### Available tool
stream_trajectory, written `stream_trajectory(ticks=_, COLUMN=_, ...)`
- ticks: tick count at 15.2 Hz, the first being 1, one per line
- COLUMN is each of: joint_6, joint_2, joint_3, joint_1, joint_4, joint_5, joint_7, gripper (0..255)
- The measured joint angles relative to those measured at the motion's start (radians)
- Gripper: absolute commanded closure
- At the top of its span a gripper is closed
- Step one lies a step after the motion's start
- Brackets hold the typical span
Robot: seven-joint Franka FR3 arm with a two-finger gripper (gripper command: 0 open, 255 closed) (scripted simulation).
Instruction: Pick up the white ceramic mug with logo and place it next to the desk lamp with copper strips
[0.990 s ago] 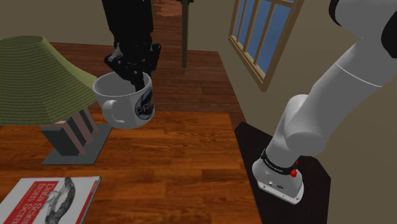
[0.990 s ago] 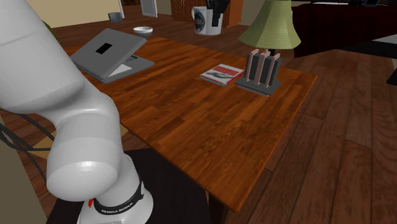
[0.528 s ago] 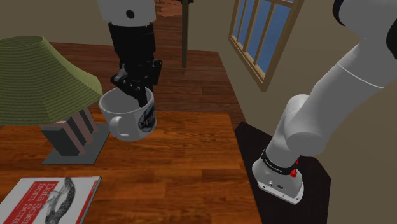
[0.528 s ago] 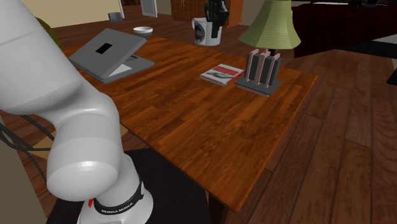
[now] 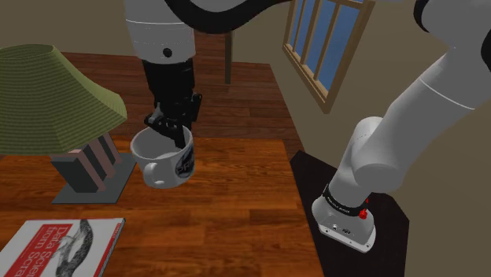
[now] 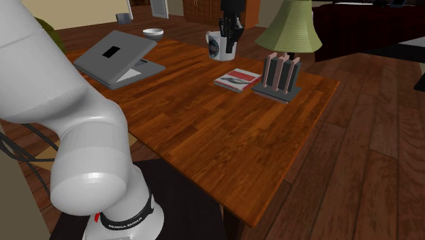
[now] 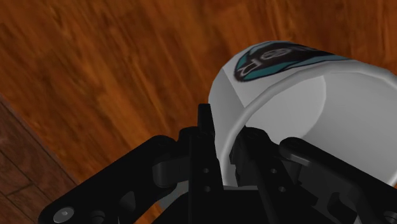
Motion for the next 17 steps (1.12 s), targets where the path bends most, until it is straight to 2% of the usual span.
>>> stream_trajectory(ticks=17, joint_6=0.231, joint_2=0.030, joint_3=0.023, joint_1=0.007, joint_4=-0.203, joint_5=0.002, joint_7=-0.007, gripper=255)
